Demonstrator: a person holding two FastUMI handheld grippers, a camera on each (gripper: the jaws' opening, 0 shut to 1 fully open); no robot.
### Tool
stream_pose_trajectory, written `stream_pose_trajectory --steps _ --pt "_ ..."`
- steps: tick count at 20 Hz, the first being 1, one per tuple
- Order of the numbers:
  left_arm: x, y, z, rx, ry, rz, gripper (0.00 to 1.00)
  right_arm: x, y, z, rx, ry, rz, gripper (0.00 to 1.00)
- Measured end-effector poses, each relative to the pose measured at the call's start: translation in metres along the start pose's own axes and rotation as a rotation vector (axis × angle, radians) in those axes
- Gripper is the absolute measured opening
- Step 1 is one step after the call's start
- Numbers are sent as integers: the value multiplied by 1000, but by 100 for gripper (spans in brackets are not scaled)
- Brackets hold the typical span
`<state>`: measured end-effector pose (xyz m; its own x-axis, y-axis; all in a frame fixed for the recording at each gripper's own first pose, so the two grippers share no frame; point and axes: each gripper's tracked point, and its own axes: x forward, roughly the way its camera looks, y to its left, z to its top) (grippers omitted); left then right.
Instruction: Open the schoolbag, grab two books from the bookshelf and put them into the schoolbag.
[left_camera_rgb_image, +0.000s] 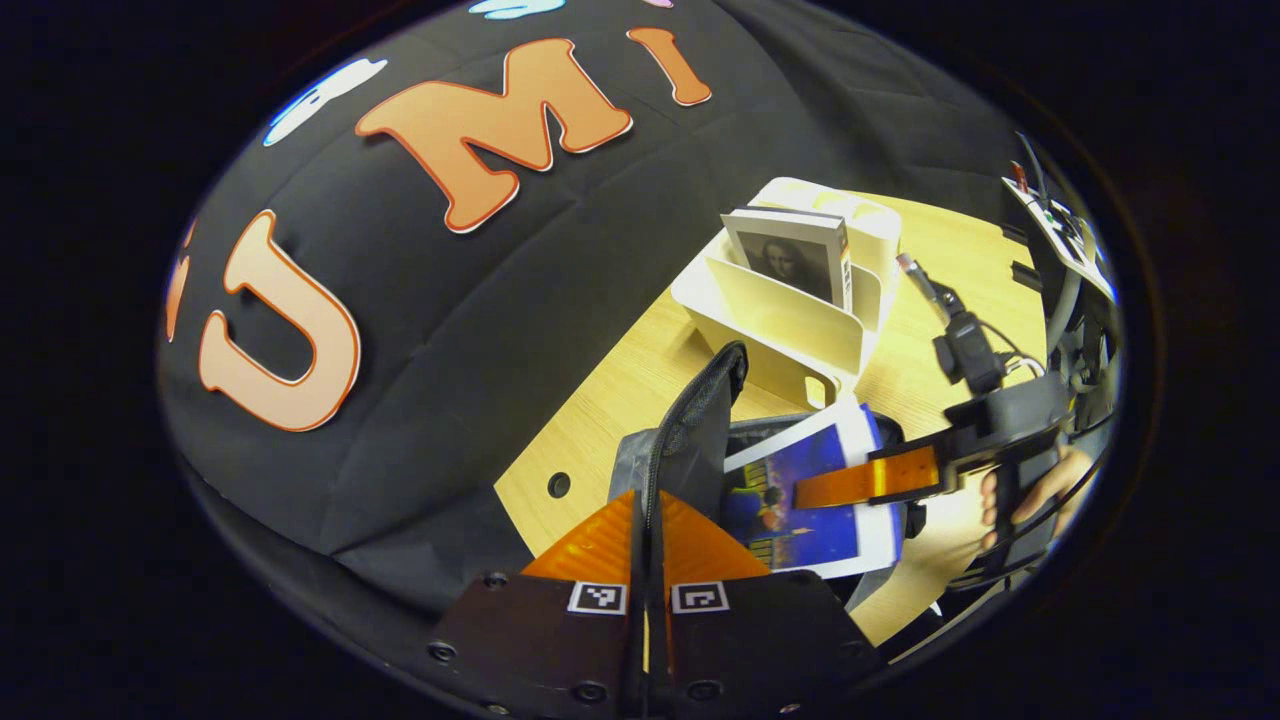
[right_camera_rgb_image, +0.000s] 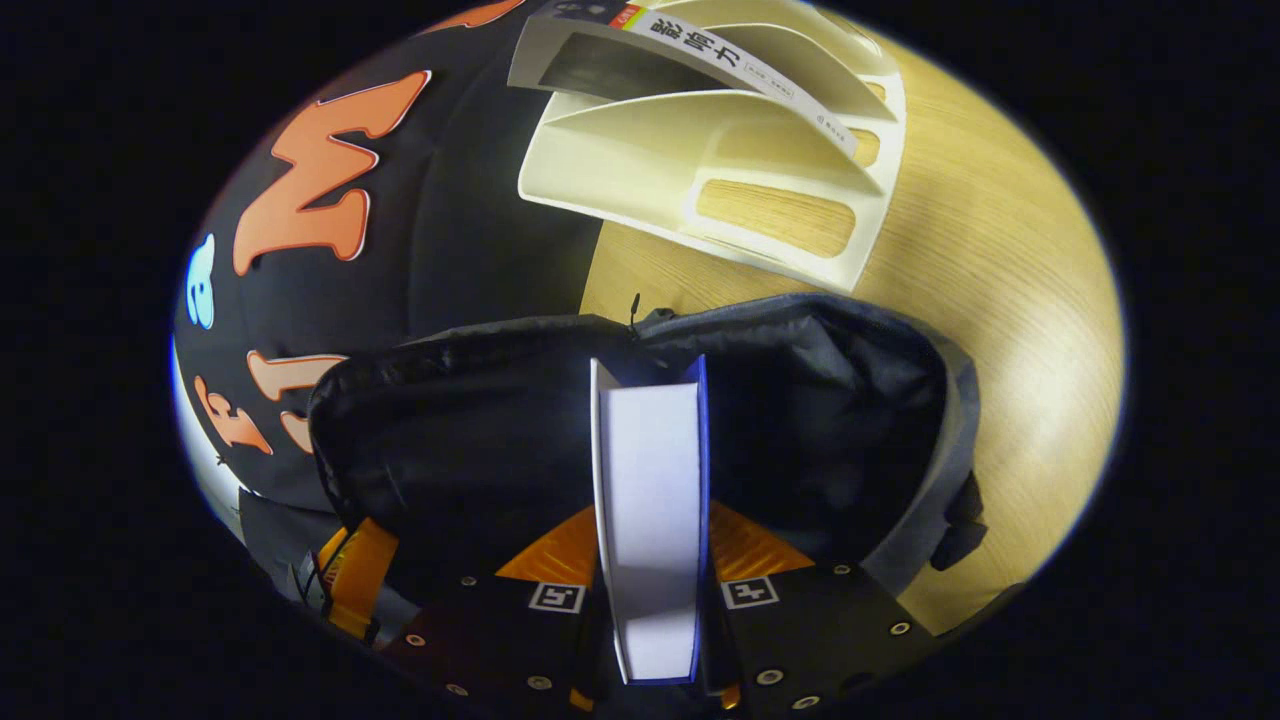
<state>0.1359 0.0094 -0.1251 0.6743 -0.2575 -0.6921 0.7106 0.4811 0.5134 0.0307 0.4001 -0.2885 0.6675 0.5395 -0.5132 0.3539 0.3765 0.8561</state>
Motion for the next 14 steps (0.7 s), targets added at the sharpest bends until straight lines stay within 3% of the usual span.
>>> stream_pose_trajectory --steps 4,9,11,14 --pt "-2 -3 4 -9 -8 2 2 26 5 14 64 -118 7 35" --pt "-1 5 -6 -12 5 25 2 45 -10 6 124 -94 -82 41" --pt "2 4 -11 -41 16 18 2 43 -17 4 130 -76 -117 53" --pt "5 1 -15 -84 15 2 2 35 -22 0 136 -34 -144 83"
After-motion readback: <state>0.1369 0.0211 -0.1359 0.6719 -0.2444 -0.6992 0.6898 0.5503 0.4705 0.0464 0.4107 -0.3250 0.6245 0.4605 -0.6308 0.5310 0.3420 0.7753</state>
